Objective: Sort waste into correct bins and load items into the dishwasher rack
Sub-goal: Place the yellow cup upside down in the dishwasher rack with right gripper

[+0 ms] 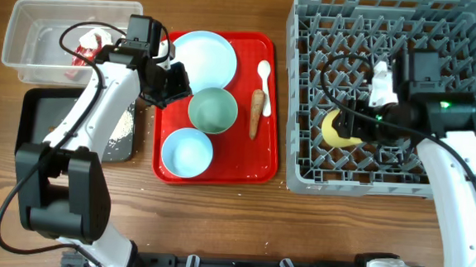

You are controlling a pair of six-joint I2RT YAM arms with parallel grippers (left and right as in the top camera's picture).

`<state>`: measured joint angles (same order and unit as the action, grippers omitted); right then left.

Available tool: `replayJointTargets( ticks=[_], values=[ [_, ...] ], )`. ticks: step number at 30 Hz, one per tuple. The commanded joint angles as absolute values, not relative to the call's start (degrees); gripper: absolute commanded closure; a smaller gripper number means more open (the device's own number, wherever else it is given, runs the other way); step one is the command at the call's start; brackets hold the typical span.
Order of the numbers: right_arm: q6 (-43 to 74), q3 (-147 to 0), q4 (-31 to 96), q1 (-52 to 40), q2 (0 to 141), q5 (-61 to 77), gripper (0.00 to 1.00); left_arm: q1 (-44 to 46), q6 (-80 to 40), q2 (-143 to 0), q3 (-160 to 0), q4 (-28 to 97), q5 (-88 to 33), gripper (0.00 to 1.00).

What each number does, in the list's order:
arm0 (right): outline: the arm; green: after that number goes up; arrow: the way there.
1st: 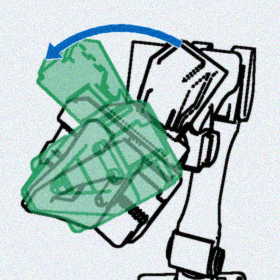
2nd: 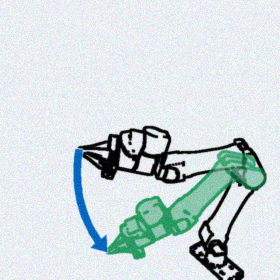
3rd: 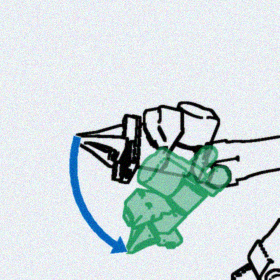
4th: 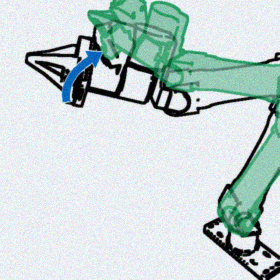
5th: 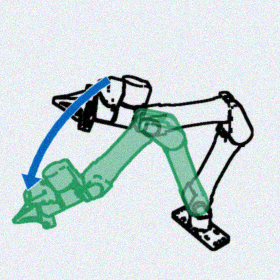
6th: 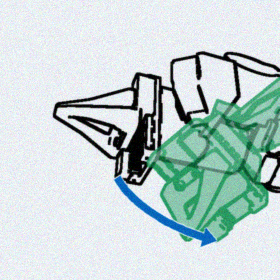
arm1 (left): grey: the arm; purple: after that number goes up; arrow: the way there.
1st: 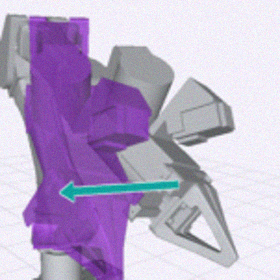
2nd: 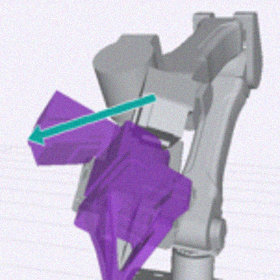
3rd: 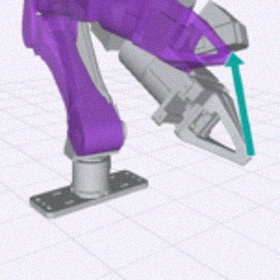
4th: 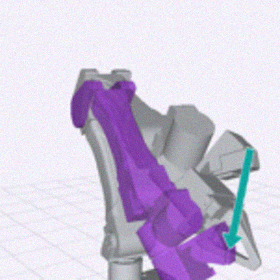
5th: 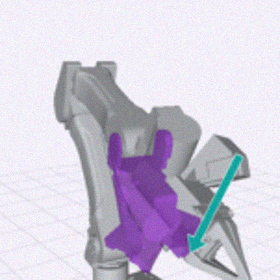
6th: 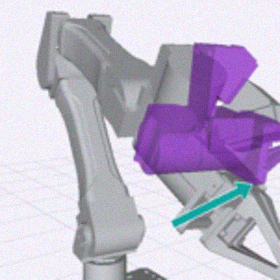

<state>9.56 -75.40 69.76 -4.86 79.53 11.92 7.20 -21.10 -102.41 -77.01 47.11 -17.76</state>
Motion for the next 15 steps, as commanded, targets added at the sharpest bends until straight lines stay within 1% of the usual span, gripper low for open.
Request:
replayJointTargets(
  ticks=[1,5,10,11,14,15],
  values=[
    [12.6,-71.5,68.8,-8.3,81.3,10.3,0.48,7.5,-19.7,-101.2,-77.7,47.0,-15.3,0.76],
    [14.5,-68.8,68.3,-11.4,83.8,9.5,0.47,7.5,-19.7,-101.2,-77.7,47.0,-15.3,0.76],
    [15.4,-67.4,68.4,-11.7,87.4,8.5,0.46,7.5,-19.7,-101.2,-77.7,47.0,-15.3,0.76],
    [15.4,-67.4,68.2,-11.7,87.8,8.5,0.39,7.5,-19.7,-101.2,-77.7,47.0,-15.3,0.76],
    [15.2,-67.4,66.6,-11.7,88.5,8.6,0.08,7.5,-19.7,-101.2,-77.7,47.0,-15.3,0.76],
    [15.2,-67.5,66.1,-11.7,88.5,8.6,0.05,7.5,-19.7,-101.2,-77.7,47.0,-15.3,0.76]
  ],
)
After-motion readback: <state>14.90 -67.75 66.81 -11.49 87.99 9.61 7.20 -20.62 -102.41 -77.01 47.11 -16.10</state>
